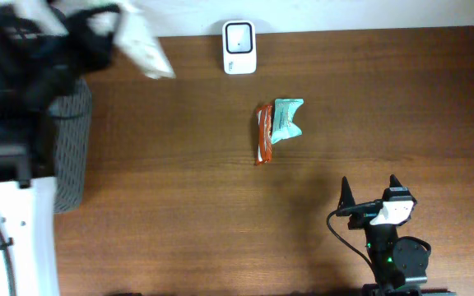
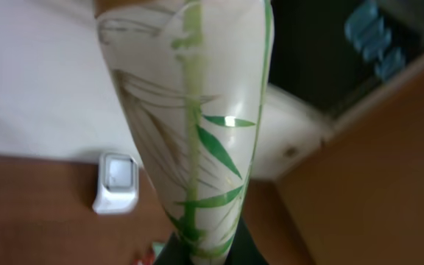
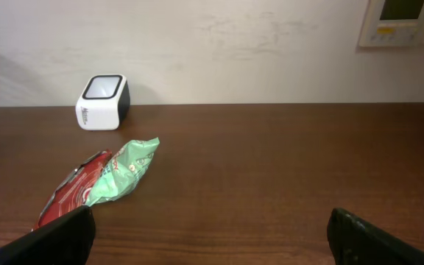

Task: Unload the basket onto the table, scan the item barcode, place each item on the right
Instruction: 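Place the white tube next to the red packet with the left gripper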

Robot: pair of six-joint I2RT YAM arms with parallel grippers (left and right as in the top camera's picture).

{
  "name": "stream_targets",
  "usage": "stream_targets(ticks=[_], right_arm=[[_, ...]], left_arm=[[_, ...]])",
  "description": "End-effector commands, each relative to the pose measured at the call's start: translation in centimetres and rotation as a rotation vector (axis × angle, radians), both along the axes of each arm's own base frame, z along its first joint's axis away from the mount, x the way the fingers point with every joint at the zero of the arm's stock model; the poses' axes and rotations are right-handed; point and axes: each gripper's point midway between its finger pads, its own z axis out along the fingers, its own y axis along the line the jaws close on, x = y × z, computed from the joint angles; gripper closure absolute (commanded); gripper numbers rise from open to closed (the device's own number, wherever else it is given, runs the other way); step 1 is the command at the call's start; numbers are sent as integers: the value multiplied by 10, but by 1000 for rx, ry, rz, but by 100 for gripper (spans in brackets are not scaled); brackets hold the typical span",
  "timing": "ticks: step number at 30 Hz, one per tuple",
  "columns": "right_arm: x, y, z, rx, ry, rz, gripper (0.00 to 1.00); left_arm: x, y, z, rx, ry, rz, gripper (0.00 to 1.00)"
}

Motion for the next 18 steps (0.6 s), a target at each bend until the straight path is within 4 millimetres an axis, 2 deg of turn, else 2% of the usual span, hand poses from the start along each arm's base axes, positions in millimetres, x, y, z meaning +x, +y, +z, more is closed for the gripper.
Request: stream_targets(ticks=[1,3,4,5,7,9,11,13,14,18], right_arm=[[0,-2,-3,11,5,-12,1],[0,-2,-3,11,5,-12,1],[0,-2,-3,11,4,-12,1],[0,-2,-3,11,5,-12,1],[0,-2,-3,11,4,-12,1],[0,-2,-3,11,4,-12,1],[0,-2,-3,11,4,-12,1],[0,-2,-3,11,5,-12,1],[0,-2,-3,11,4,-12,1],[0,-2,-3,11,5,-12,1]], left_arm=[[18,-45,-49,156,109,66,100],[23,-76,-96,255,221,28,100],[25,-96,-133,341,298,-23,100],[26,-106,-156,387,347,-56,100],[21,-133,-227,485,524,-147,100],[17,-152,-279,545,641,-199,100],[19,-160,-312,580,698,-217,100],[16,-162,-356,628,796,-230,100],[16,-161,-371,642,830,-234,100],[14,-161,-414,676,913,-244,100]])
